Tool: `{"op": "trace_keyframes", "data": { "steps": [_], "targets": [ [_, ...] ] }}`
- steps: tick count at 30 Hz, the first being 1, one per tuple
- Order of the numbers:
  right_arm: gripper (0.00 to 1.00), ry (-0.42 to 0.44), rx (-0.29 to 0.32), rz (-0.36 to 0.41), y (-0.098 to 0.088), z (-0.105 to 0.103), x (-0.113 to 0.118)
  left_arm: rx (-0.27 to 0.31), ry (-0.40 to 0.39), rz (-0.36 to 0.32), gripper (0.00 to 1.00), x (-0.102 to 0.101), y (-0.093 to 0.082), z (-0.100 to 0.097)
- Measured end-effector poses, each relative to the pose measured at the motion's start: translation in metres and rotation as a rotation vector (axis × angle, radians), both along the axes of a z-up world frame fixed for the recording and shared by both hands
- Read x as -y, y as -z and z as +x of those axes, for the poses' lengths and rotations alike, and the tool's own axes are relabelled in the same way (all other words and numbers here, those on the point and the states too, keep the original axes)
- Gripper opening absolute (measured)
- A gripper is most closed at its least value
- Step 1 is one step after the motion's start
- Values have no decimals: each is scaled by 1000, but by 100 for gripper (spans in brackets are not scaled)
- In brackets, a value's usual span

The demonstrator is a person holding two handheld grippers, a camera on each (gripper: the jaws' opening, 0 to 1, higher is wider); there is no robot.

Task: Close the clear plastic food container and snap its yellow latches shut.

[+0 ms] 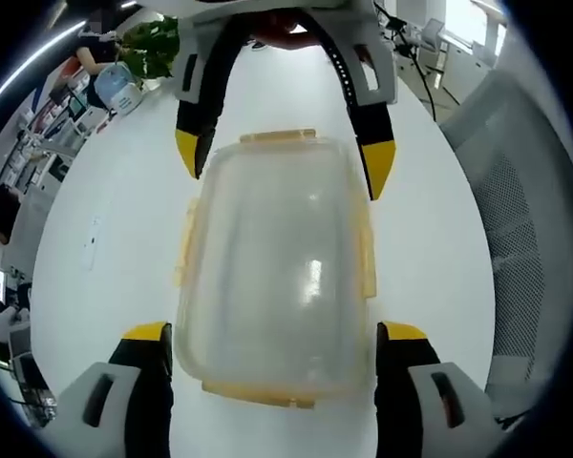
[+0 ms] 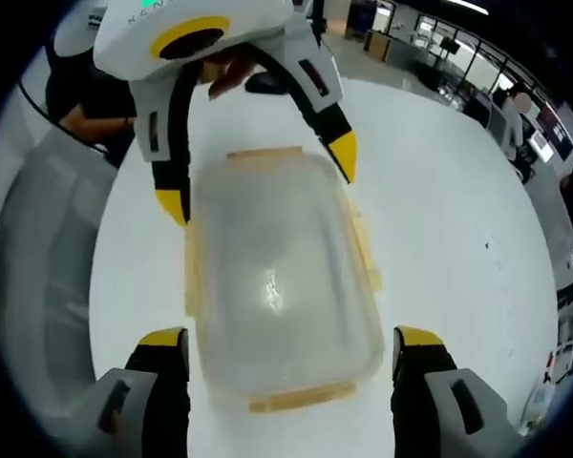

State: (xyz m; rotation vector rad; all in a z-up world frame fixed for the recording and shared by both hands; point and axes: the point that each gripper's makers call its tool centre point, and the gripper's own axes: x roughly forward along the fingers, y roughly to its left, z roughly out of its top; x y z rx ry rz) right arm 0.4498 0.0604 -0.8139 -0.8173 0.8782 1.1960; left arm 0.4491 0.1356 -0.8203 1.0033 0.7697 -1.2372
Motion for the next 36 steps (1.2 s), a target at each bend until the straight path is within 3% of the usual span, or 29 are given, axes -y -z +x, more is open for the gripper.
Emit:
{"op": "trace_keyframes", "data": {
  "steps": [9, 36],
  "targets": [
    [90, 29, 15, 15, -4, -2, 3, 24, -20, -19, 90, 1, -7, 0],
    [90, 208, 45, 159, -23, -11, 6, 40, -217, -159, 89, -13, -22, -7]
  ]
}}
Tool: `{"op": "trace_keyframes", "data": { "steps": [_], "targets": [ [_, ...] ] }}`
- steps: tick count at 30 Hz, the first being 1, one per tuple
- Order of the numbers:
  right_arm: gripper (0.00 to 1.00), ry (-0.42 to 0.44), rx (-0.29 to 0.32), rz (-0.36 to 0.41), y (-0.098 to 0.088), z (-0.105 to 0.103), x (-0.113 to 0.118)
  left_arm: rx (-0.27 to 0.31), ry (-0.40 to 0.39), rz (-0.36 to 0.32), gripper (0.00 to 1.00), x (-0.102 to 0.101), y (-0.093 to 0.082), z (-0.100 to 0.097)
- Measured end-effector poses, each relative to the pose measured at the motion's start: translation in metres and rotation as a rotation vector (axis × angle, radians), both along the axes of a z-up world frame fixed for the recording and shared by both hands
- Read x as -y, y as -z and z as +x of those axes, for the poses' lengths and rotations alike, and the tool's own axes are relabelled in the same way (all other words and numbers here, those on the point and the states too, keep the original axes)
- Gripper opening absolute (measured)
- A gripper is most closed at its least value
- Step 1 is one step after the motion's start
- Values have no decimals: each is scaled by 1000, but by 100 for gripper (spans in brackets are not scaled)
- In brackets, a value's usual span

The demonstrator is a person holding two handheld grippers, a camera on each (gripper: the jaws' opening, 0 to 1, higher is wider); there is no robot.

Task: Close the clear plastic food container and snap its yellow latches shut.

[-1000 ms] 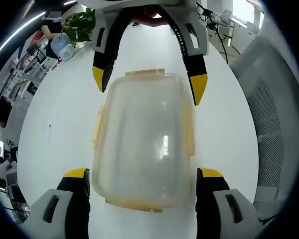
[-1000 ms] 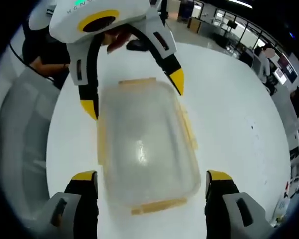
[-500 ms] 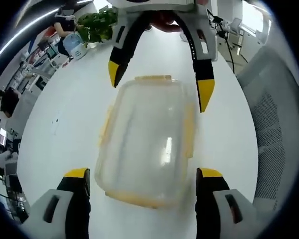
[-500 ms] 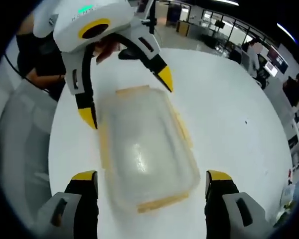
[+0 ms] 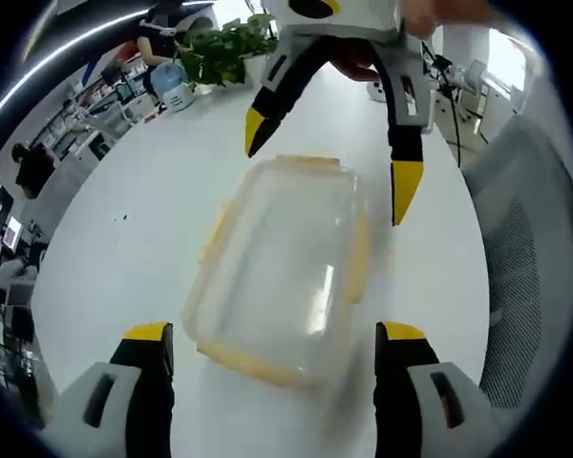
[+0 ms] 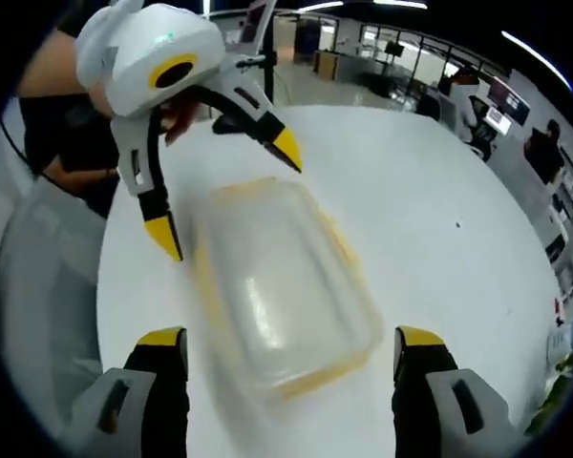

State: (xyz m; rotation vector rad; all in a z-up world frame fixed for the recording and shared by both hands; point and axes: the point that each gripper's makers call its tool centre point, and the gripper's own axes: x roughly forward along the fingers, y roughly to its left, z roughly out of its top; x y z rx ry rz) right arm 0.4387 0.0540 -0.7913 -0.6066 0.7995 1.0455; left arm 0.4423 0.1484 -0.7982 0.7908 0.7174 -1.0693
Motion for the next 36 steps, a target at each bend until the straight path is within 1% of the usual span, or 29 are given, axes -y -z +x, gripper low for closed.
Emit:
{"op": "trace_keyframes", "data": {
  "steps": [9, 12, 16, 21, 23, 27, 28, 30, 34, 36],
  "targets": [
    [89, 48, 7, 32, -2, -12, 6, 10, -43, -41, 89, -2, -5, -9],
    [89, 64, 10, 43, -3, -16, 10, -8, -78, -78, 89, -3, -6, -11],
    [89, 85, 14, 54, -4, -21, 15, 1, -86, -71, 89, -7, -6, -16],
    [88, 98, 24, 73, -5, -28, 19, -5, -108, -94, 89, -9, -6, -21],
    [88, 113, 13, 92, -6, -31, 18, 2, -119, -101, 89, -11, -6, -23],
    [89, 128, 23, 111, -7, -35, 18, 14, -131, -124, 89, -11, -7, -29],
    [89, 131, 24, 113, -7, -37, 18, 22, -132, -139, 89, -11, -8, -30],
    [89, 140, 30, 126, -8, -38, 18, 18, -140, -151, 89, -11, -9, -33],
    [88, 163, 60, 150, -12, -40, 21, 26, -158, -179, 89, -14, -10, -36],
    [89, 176, 67, 174, -15, -42, 20, 35, -164, -189, 89, -15, -12, -38]
  ]
}}
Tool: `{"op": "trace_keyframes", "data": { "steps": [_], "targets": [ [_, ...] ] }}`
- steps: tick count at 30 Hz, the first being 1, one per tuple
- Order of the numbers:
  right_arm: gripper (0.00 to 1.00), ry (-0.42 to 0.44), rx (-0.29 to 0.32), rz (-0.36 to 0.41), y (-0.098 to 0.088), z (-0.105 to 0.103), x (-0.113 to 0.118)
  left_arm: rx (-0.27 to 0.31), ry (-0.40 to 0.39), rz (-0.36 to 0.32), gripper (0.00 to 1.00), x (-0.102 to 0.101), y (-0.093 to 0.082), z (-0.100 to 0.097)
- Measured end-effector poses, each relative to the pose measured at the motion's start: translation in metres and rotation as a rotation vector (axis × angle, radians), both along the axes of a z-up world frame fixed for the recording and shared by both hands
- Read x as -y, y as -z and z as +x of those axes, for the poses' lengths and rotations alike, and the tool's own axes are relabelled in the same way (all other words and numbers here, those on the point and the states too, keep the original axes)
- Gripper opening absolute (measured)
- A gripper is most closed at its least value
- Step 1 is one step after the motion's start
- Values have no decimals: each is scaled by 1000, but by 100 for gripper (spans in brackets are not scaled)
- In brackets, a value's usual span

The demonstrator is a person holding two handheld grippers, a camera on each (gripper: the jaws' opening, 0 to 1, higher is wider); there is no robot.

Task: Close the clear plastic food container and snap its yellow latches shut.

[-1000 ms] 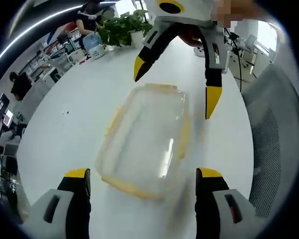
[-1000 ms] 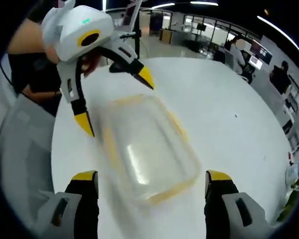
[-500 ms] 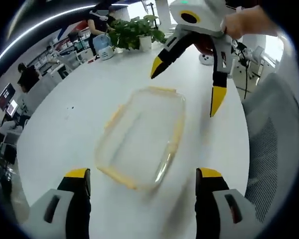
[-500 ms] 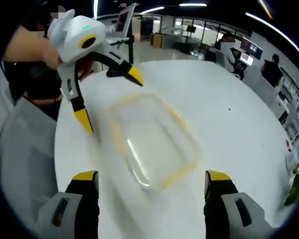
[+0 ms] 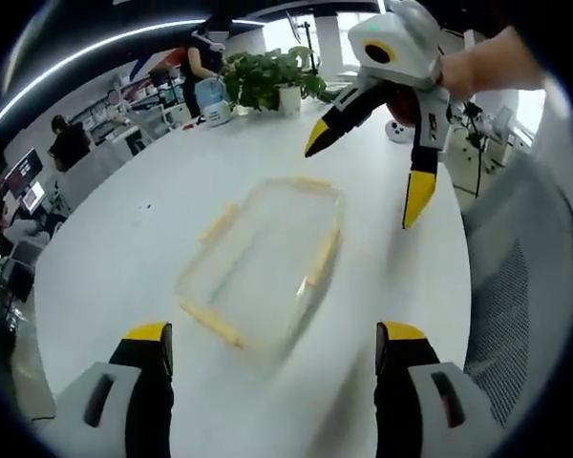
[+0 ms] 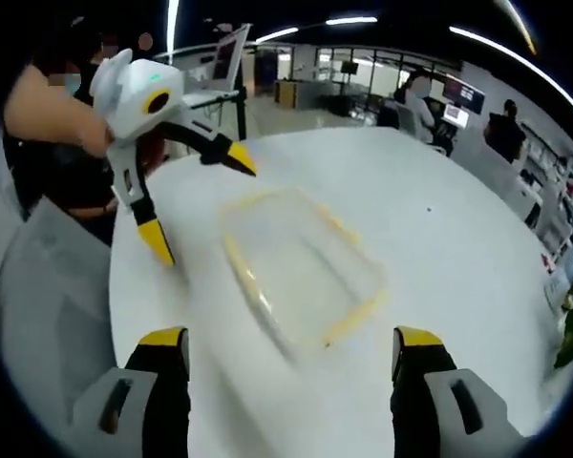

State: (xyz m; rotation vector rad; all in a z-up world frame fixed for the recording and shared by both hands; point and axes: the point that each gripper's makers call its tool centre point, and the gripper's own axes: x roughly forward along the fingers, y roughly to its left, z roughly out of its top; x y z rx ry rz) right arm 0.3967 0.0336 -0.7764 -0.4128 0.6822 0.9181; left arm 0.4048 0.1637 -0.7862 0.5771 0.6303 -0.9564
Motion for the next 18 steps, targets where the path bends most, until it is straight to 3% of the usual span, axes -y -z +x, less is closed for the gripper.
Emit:
{"op": "trace_keyframes", "data": {
  "steps": [3, 18],
  "targets": [
    [89, 5, 11, 7, 0, -4, 1, 10, -16, -48, 89, 1, -6, -3],
    [88, 53, 41, 80, -4, -26, 8, 25, -55, -114, 90, -3, -7, -27]
  ]
}}
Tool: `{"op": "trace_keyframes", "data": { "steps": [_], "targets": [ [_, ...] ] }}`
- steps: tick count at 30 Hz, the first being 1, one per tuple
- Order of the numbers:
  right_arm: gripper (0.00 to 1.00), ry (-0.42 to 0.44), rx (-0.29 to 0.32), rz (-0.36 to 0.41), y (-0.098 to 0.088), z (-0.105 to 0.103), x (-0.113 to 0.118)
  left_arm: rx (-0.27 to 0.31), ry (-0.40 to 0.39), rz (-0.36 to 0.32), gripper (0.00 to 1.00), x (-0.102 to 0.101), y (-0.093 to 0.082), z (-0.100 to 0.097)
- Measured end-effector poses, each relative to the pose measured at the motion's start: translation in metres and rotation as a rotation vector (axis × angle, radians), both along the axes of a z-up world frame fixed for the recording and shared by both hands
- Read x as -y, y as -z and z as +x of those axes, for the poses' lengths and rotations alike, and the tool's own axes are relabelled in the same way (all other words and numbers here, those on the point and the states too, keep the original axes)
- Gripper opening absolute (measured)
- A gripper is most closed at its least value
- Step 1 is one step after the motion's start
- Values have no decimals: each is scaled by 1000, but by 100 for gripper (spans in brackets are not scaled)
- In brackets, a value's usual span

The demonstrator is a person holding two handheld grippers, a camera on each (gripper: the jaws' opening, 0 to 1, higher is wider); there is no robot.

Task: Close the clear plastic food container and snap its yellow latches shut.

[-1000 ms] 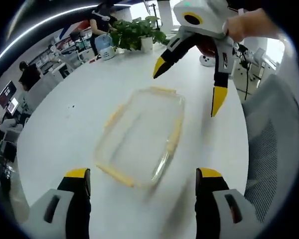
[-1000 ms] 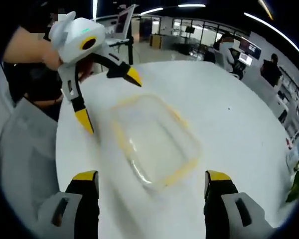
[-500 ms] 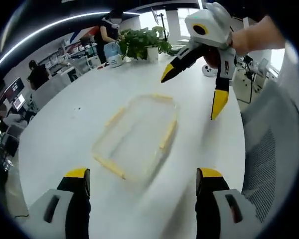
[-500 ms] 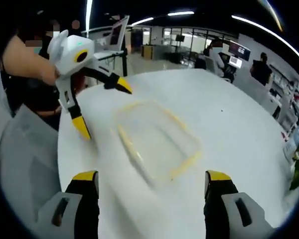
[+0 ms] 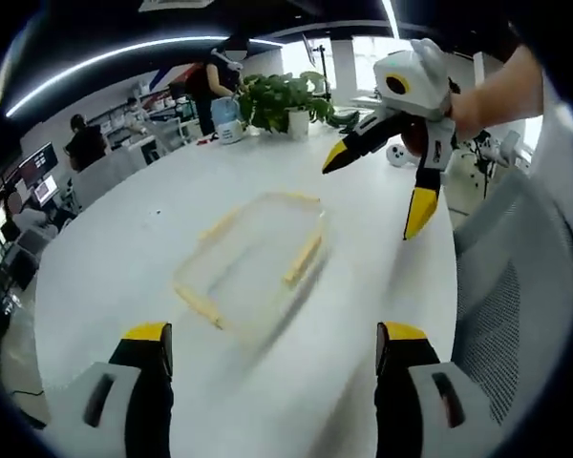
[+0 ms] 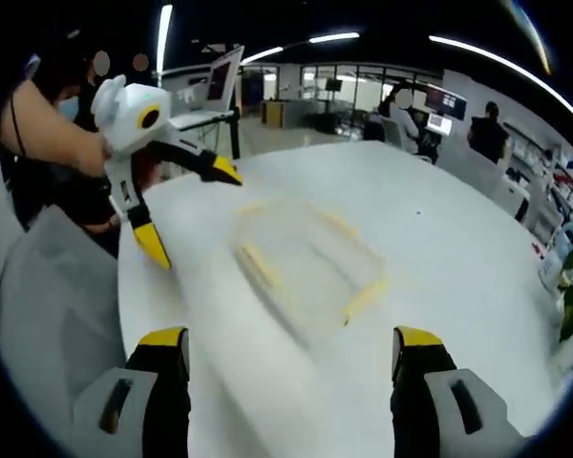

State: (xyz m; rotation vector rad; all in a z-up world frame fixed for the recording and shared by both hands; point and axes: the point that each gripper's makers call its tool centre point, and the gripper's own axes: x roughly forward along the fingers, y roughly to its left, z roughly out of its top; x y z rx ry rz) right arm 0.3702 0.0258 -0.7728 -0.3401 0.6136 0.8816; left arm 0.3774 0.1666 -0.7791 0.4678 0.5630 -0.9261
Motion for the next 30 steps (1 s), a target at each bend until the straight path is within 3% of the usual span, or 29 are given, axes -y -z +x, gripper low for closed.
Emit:
{"op": "trace_keyframes", "data": {
  "steps": [18, 30],
  "targets": [
    [88, 56, 50, 46, -5, -19, 16, -9, -70, -60, 90, -22, -1, -25],
    [87, 80, 52, 73, -4, -35, 21, -12, -94, -83, 90, -28, 1, -38]
  ]
}}
